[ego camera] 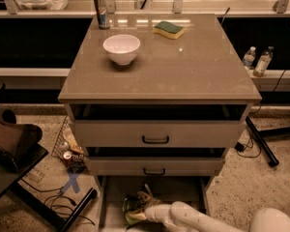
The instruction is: Pick green jalapeno chip bag from bottom drawer and place on counter
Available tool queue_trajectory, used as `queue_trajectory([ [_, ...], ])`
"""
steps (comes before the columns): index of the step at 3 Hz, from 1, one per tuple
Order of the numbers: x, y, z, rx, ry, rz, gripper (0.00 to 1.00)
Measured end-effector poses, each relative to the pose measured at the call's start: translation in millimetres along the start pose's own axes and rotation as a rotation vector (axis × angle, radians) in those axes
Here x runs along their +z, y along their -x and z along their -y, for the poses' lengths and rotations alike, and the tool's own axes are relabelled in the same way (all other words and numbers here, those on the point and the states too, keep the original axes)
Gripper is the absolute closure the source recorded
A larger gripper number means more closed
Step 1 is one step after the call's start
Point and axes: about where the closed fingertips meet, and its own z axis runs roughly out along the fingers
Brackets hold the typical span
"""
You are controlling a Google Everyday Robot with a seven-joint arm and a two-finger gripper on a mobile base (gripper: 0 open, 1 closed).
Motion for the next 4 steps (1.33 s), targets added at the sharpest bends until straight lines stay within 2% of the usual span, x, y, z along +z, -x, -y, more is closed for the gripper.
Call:
queue_trajectory([
  [2, 1.9, 1.2, -2.2, 0.001, 0.004, 0.002, 0.84],
  [3, 2.8, 1.8, -3.4, 0.001, 0.006, 0.003, 1.00],
  [4, 2.9, 1.8, -3.5, 0.001, 0.006, 0.003, 1.00],
])
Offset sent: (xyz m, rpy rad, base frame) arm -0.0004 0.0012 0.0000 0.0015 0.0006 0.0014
